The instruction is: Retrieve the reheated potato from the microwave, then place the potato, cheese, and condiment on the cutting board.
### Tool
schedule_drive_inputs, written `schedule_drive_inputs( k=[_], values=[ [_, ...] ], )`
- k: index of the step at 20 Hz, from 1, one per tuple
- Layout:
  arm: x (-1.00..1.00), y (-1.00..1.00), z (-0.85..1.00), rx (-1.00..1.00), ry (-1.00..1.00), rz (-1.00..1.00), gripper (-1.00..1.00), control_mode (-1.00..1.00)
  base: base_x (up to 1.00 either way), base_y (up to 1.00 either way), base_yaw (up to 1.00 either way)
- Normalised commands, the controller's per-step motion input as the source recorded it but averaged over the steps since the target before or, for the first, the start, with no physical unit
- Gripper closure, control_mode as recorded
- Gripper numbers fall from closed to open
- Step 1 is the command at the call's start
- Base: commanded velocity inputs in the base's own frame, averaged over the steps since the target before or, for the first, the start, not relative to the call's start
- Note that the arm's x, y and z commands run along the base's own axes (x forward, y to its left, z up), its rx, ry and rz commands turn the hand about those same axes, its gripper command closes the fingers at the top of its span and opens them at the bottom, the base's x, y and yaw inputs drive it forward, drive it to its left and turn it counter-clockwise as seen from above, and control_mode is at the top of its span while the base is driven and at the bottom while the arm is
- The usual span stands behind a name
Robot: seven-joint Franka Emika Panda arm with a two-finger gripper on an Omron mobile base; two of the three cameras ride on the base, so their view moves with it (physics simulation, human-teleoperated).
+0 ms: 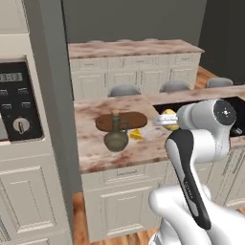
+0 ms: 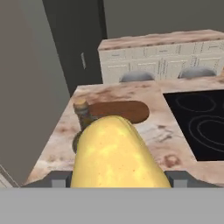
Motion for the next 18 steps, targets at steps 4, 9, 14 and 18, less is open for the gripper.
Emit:
schedule_drive_inputs(
  k=[4,9,14,18],
  values=[
    [0.0,0.0,0.0,0.0,0.0,0.0,1.0,1.0,0.62,-0.41,0.0],
    [0.0,0.0,0.0,0.0,0.0,0.0,1.0,1.0,0.6,-0.17,0.0],
    [0.0,0.0,0.0,0.0,0.0,0.0,1.0,1.0,0.54,0.0,0.0],
    [0.0,0.0,0.0,0.0,0.0,0.0,1.0,1.0,0.55,0.0,0.0]
  ],
)
